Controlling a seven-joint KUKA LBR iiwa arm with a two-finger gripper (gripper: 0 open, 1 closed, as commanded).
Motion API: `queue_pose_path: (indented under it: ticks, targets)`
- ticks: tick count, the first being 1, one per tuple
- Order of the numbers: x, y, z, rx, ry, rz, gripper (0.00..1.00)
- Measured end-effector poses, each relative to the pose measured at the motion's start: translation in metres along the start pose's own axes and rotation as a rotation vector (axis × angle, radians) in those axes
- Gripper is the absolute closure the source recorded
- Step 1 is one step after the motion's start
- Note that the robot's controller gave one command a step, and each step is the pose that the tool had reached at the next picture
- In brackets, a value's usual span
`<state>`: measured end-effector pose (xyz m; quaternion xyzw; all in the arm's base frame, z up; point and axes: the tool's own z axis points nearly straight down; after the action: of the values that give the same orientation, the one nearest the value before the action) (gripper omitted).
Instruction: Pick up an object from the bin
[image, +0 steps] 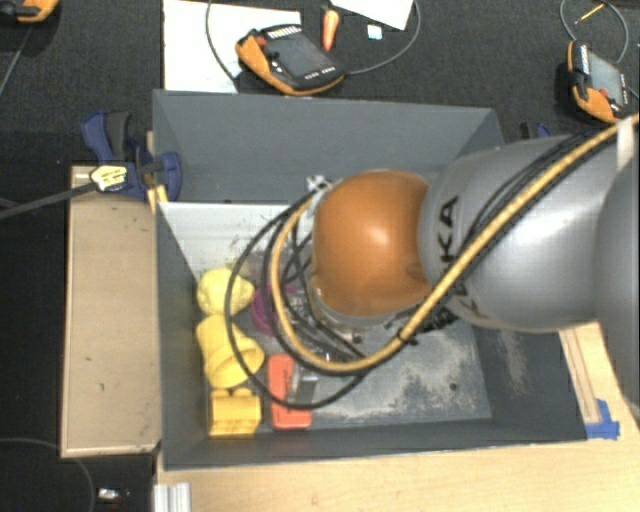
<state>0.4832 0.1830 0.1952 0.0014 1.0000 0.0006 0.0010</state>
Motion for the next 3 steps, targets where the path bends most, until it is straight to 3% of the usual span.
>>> queue_pose_path:
  ticks: [1, 2, 3]
  targets:
    - [-0.025, 0.026, 0.104, 0.005, -0.010, -0.598, 0.00]
    - [-0.018, 0.030, 0.056, -0.001, -0.007, -0.718, 0.00]
    - [-0.009, 0.071, 0.090, 0.004, -0.026, -0.842, 0.00]
